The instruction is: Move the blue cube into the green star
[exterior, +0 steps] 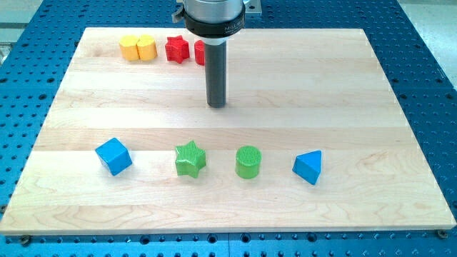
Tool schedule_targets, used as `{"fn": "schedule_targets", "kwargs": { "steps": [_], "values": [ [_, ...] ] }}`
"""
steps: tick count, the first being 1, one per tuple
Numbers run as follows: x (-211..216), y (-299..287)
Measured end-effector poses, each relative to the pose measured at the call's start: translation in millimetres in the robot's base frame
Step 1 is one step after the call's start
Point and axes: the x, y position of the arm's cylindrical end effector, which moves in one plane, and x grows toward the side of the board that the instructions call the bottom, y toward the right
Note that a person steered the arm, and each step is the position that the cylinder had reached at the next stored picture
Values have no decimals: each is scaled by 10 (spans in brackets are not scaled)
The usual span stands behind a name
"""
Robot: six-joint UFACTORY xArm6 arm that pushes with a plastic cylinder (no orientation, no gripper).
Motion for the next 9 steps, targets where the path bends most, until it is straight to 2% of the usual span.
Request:
{"fn": "schedule_targets", "kwargs": {
  "steps": [2,3,4,5,6,7,9],
  "values": [
    [0,-40],
    [105,-327],
    [141,-1136],
    [436,-2265],
    [1010,-2697],
    [1095,-2601],
    [1285,-1226]
  ]
}}
